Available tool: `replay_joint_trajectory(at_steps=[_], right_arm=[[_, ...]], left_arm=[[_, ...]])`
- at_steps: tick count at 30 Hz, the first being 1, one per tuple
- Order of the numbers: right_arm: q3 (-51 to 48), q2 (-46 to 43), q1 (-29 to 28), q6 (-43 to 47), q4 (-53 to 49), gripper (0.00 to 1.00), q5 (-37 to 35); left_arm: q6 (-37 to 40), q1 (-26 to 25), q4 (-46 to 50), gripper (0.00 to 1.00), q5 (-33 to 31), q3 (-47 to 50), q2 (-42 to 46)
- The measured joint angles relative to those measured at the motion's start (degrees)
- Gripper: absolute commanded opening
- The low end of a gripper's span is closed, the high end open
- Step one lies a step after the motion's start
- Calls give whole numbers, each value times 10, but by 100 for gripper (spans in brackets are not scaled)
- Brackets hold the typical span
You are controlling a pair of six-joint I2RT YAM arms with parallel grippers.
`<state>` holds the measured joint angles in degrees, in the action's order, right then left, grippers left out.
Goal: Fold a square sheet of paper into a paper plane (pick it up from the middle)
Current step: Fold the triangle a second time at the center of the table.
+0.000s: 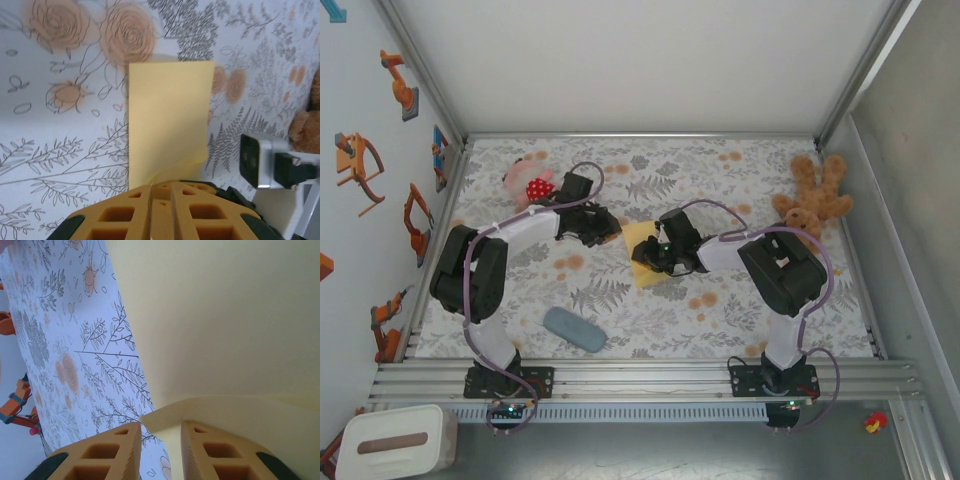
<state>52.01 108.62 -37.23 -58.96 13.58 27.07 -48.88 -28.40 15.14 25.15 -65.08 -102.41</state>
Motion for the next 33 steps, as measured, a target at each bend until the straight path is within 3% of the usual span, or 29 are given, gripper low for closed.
replay_joint_trajectory(at_steps=[8,23,33], right_arm=[[-2,-3,-2,7,5,33,0],[-13,-3,-1,20,-6,0,-23],[-12,-2,-1,22,-7,0,-22]], left_arm=[[-19,-20,-18,16,4,20,0],[-36,-48,-44,2,14,20,-10],[-46,-72,-39,0,11,16,-55]])
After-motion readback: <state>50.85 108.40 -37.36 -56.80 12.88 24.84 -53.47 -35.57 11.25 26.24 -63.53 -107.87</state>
